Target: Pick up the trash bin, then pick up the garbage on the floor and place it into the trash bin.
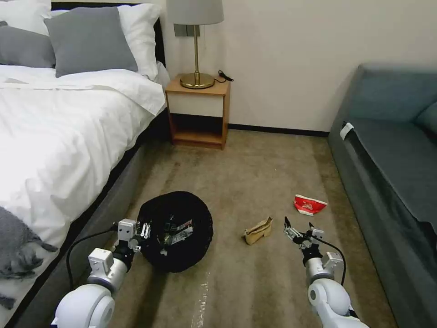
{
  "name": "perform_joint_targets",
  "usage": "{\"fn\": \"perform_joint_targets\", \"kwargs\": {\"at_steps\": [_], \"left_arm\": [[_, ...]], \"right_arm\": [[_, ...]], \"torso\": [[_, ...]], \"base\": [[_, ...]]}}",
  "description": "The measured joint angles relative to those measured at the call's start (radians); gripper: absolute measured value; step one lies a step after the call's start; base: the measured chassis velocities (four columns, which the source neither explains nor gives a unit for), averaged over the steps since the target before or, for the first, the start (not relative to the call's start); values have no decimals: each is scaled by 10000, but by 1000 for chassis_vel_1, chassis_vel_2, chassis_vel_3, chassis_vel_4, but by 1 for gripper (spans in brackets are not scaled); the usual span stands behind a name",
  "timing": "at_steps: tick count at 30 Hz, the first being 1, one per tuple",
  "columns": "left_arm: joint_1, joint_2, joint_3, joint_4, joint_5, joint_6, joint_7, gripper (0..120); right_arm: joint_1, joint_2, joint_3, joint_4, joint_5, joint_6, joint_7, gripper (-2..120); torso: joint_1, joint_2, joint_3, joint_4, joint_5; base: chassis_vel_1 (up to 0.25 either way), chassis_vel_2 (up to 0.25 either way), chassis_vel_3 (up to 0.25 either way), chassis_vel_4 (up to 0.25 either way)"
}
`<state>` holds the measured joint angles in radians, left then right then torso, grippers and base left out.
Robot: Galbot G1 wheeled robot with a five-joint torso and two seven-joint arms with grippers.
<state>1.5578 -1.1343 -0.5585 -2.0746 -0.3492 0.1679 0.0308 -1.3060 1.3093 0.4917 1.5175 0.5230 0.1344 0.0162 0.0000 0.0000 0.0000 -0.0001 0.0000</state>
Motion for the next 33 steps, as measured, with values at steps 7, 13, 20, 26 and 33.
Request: {"fn": "perform_joint_targets", "kwargs": {"at_steps": [7, 13, 20, 26, 33], "left_arm": [[10, -16, -4, -3, 12, -1, 0, 7], [57, -75, -8, 42, 79, -17, 3, 7], [47, -130, 14, 95, 127, -33, 12, 7], [44, -180, 61, 145, 168, -40, 23, 7], [83, -189, 45, 214, 173, -122, 64, 7]], "right_arm": [[86, 4, -44, -109, 18, 31, -17, 100], [156, 21, -100, -256, 30, 89, -44, 100], [175, -10, -103, -347, 87, 148, -88, 100], [172, -43, -88, -424, 116, 199, -134, 100], [159, -11, -100, -500, 64, 246, -173, 100]], "torso": [[0, 0, 0, 1, 0], [0, 0, 0, 1, 0], [0, 0, 0, 1, 0], [0, 1, 0, 0, -1], [0, 1, 0, 0, 0]], "base": [[-75, 81, 96, -76], [-86, 88, 96, -104], [-100, 87, 93, -87], [-121, 71, 130, -72], [-133, 72, 144, -64]]}}
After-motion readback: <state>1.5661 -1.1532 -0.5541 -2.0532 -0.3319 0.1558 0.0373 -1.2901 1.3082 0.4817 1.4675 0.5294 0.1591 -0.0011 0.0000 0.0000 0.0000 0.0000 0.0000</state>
